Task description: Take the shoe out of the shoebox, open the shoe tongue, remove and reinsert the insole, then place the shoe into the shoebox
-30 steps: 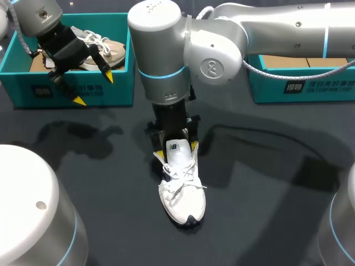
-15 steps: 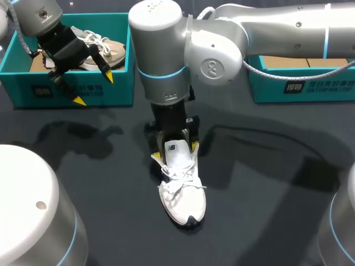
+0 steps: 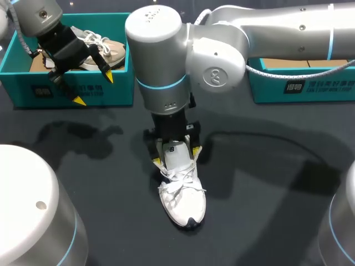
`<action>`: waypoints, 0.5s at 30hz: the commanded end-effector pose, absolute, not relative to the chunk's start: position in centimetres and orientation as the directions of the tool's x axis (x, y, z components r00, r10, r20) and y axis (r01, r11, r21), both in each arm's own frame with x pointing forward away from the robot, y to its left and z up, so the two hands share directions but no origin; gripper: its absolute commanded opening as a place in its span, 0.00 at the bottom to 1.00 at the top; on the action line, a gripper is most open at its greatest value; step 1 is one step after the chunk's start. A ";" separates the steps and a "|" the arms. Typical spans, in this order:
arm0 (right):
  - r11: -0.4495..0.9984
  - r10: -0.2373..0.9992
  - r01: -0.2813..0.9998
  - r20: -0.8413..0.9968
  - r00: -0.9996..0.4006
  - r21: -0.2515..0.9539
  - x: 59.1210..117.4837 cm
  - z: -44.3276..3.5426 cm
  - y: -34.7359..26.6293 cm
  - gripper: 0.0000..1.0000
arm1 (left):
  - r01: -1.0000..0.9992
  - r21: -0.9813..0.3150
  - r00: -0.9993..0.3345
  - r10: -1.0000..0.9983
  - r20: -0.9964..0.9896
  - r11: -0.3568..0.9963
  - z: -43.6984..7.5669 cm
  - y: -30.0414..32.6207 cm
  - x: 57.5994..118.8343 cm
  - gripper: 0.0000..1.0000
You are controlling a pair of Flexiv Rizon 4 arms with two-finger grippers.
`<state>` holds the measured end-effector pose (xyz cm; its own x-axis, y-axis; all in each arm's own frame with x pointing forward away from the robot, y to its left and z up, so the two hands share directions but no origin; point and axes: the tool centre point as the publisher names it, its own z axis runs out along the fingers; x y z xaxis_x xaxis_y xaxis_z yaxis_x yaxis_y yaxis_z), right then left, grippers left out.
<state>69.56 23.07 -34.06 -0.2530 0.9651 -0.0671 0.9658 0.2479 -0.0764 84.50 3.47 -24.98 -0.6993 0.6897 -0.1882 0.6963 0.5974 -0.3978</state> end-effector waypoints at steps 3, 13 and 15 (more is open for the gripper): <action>0.241 0.967 0.969 -0.075 -0.245 -0.049 68.5 -33.8 23.0 1.00 | 0.697 -0.396 -0.698 0.691 -0.187 0.598 -25.0 3.5 84.5 1.00; 0.188 0.977 0.982 -0.095 -0.190 -0.028 66.8 -33.0 22.5 1.00 | 0.697 -0.396 -0.698 0.691 -0.187 0.598 -25.0 3.5 84.5 1.00; 0.178 0.979 0.984 -0.098 -0.179 -0.018 66.5 -32.7 22.4 1.00 | 0.697 -0.396 -0.698 0.691 -0.187 0.598 -25.0 3.5 84.5 1.00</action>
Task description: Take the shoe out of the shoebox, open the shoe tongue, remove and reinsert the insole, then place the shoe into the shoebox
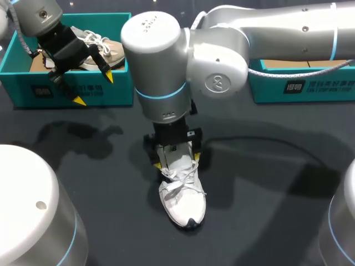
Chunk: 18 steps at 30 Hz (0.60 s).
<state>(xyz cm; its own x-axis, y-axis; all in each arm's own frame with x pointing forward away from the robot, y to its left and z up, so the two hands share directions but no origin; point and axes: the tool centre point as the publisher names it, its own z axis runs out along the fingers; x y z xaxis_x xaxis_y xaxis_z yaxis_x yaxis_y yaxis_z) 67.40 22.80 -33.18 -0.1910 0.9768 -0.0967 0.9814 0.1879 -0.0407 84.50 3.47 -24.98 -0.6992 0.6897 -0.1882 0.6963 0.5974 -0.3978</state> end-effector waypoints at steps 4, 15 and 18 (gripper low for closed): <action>0.165 0.981 0.986 -0.102 -0.164 -0.003 65.7 -32.2 22.3 1.00 | 0.697 -0.396 -0.698 0.691 -0.187 0.598 -25.0 3.5 84.5 1.00; 0.122 0.983 0.988 -0.150 -0.108 0.090 62.8 -29.8 23.0 0.66 | 0.697 -0.396 -0.698 0.691 -0.187 0.598 -25.0 3.5 84.5 1.00; 0.108 0.983 0.989 -0.160 -0.090 0.104 62.3 -29.5 22.9 0.47 | 0.697 -0.396 -0.698 0.691 -0.187 0.598 -25.0 3.5 84.5 1.00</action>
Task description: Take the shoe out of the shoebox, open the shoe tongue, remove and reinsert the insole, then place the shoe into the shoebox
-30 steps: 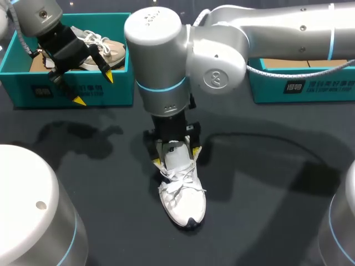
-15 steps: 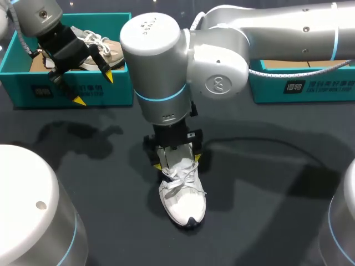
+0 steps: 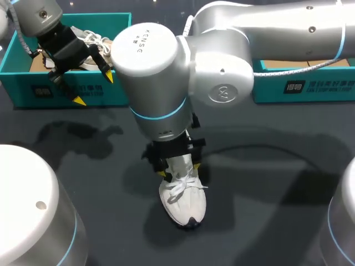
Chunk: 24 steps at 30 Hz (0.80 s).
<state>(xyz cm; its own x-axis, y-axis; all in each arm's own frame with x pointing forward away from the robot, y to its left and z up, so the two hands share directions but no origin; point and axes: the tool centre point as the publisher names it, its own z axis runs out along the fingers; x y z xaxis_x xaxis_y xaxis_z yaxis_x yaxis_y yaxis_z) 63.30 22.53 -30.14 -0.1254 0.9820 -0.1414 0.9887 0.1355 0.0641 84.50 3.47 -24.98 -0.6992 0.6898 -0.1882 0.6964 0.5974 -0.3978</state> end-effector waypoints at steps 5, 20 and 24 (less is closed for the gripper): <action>0.112 0.983 0.986 -0.160 -0.092 0.121 62.8 -29.2 23.0 0.36 | 0.697 -0.396 -0.698 0.691 -0.187 0.598 -25.0 3.5 84.5 1.00; 0.184 0.976 0.973 -0.143 -0.165 0.137 67.9 -31.6 22.1 0.22 | 0.697 -0.396 -0.698 0.691 -0.187 0.598 -25.0 3.5 84.5 1.00; 0.195 0.976 0.972 -0.123 -0.179 0.134 69.4 -32.9 21.7 0.17 | 0.697 -0.396 -0.698 0.691 -0.187 0.598 -25.0 3.5 84.5 1.00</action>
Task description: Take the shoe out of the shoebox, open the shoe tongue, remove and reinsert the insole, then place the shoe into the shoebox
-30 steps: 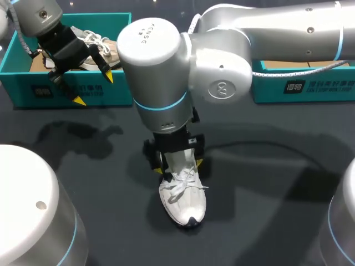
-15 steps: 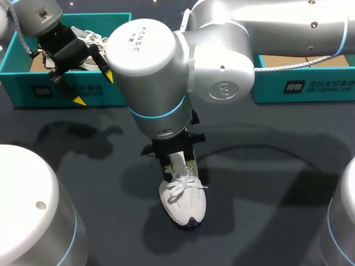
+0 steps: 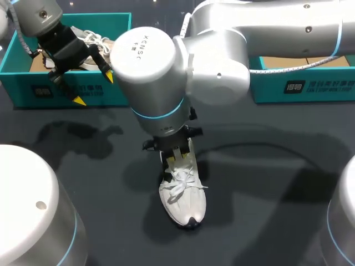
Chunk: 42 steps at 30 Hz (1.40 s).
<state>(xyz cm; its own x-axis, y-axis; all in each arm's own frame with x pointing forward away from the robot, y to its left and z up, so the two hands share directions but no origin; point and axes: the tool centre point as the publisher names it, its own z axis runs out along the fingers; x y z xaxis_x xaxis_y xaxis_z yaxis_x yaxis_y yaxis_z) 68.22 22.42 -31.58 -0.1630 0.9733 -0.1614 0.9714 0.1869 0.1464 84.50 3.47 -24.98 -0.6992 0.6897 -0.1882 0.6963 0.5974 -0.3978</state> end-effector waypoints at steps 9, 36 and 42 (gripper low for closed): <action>0.203 0.973 0.969 -0.142 -0.183 0.142 69.6 -31.8 21.4 0.11 | 0.697 -0.396 -0.698 0.691 -0.187 0.598 -25.0 3.5 84.5 1.00; 0.440 0.896 0.884 -0.145 -0.420 0.160 70.9 -30.3 22.9 0.19 | 0.697 -0.396 -0.698 0.691 -0.187 0.598 -25.0 3.5 84.5 1.00; 0.741 0.671 0.647 -0.157 -0.725 0.180 71.0 -27.9 22.9 0.25 | 0.697 -0.396 -0.698 0.691 -0.187 0.598 -25.0 3.5 84.5 1.00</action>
